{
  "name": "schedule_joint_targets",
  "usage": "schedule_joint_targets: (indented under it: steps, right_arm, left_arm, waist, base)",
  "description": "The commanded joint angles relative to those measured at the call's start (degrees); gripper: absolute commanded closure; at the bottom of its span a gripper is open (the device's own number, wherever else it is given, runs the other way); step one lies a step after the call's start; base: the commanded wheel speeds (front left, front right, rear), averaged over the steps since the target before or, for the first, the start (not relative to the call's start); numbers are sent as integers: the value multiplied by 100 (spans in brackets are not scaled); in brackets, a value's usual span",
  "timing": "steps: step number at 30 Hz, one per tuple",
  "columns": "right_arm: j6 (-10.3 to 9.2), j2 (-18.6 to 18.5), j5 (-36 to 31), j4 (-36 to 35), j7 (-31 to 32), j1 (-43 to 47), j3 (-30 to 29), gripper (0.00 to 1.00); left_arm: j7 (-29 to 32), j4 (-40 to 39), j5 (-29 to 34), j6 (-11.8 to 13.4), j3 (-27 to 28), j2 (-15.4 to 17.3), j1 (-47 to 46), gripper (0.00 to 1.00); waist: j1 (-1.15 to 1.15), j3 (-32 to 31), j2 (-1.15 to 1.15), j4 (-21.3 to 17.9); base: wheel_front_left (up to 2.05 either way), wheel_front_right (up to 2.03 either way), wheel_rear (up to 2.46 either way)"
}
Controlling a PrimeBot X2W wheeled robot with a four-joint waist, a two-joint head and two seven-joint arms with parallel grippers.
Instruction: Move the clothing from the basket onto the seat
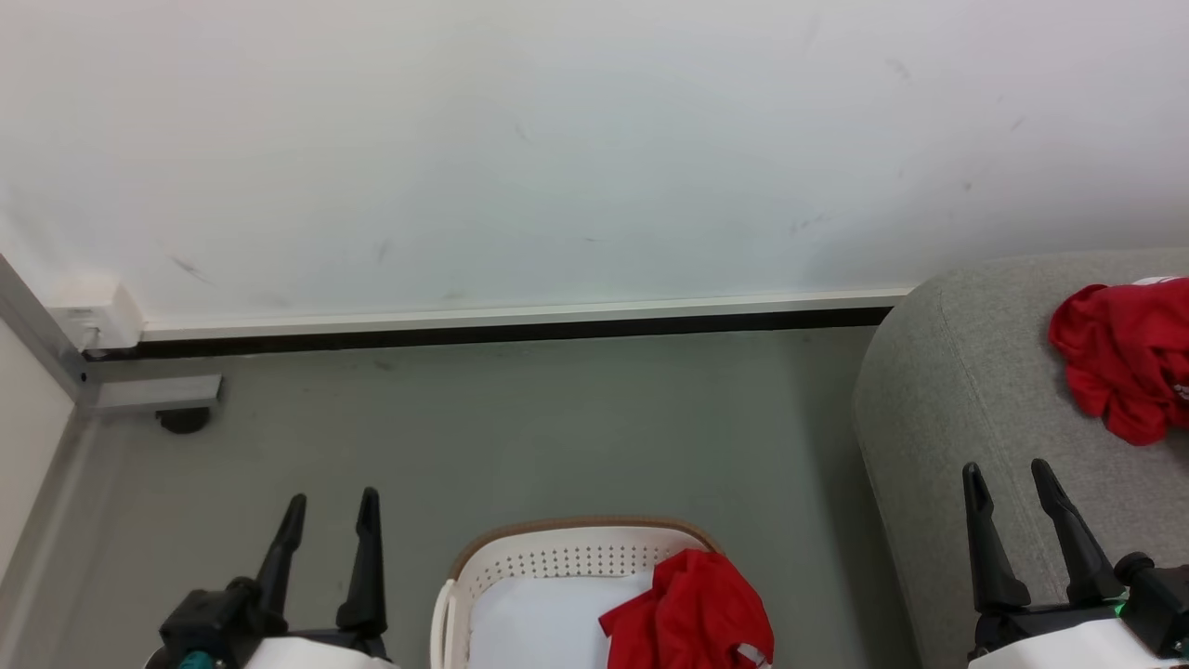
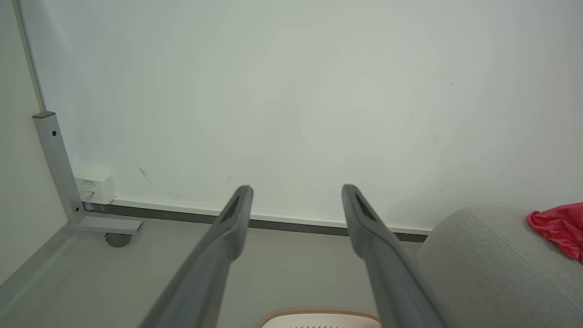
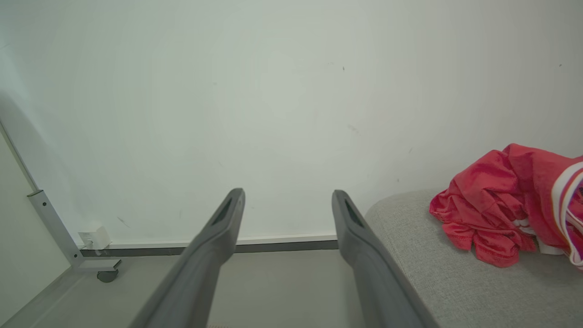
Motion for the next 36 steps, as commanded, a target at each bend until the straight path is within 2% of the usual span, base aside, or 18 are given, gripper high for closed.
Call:
schedule_joint_targets:
  steps: [1,15,36]
  right_arm:
    - [-12,61,-102,-67,-18,78,-61,0]
    - [-13,174,-250,-35,-18,24,-69,0]
    - [-13,177,-171,-17,-18,-82,5,0]
  left_arm:
    - [-3,-8,123,-44,60,-37,99,0]
    - [-3,116,264,-272,207,-143,49,0]
    - [-3,178,279,-309,103,-146,-19,0]
  waist:
    - [0,17,0,0]
    - [0,44,0,4]
    - [0,187,0,-127]
  base:
    - [0,0,0]
    - [0,0,0]
    - [0,0,0]
